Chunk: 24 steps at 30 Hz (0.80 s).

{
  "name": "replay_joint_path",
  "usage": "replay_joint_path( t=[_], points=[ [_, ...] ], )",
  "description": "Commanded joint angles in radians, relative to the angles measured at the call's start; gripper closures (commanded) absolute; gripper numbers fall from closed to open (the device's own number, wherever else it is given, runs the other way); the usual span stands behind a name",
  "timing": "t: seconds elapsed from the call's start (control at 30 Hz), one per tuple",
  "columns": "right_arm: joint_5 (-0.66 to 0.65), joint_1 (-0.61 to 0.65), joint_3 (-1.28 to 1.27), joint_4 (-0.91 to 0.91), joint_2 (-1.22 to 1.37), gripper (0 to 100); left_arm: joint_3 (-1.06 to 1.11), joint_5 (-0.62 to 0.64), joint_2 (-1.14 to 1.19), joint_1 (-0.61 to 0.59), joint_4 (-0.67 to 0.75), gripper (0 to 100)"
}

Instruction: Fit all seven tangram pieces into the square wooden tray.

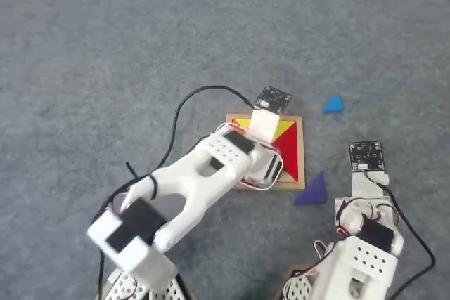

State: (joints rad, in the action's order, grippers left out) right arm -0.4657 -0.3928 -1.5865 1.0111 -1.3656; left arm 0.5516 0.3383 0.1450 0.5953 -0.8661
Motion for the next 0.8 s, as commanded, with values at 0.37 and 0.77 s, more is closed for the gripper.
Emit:
replay_joint_path(
  t=[0.37, 0.77],
  points=[
    [-0.011, 0.012, 0.006, -0.013, -0.016, 98.6, -0.166, -0.083, 0.127, -0.051, -0.226, 82],
    [-0.011, 0.012, 0.006, -0.013, -0.016, 98.6, -0.163, -0.390, 0.087, -0.060, -0.270, 99]
  ],
)
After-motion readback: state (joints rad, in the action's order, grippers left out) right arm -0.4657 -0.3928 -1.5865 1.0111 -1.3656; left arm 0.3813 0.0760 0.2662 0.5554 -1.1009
